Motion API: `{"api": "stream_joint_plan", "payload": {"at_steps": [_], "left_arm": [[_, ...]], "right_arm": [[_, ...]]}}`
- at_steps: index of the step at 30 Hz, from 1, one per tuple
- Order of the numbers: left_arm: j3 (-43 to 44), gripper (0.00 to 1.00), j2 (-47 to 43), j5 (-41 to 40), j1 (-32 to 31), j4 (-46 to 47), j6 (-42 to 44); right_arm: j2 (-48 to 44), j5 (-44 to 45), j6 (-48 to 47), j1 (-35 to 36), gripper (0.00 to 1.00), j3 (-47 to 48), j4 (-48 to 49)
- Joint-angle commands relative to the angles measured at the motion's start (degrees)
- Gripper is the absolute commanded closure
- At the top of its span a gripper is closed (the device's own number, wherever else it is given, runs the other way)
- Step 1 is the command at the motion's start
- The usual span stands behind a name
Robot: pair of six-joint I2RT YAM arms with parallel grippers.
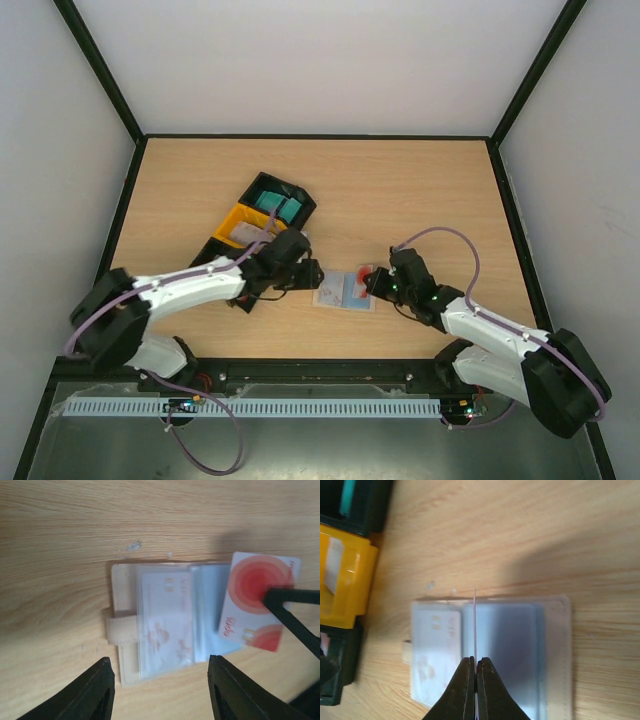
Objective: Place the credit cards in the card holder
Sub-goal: Insert the credit card into the card holder.
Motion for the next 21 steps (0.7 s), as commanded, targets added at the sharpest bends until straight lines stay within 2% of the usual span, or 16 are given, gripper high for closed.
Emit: {"api": "stream_joint_plan", "payload": {"at_steps": [1, 10, 21], "left_arm": [[3.76, 0.47, 8.16, -7.18, -1.64, 2.89, 3.11], [2.90, 0.43, 14.35, -4.02, -1.87, 6.16, 3.42], [1.31, 0.48, 17.20, -2.88, -2.21, 6.07, 1.89]], "right_arm": [[2.45, -6.31, -0.78, -2.23, 0.98, -2.85, 6.93], [7.35, -12.96, 2.29, -3.42, 0.98, -4.55, 16.40], [9.63, -13.71, 6.53, -3.42, 0.98, -5.83, 18.98]]}}
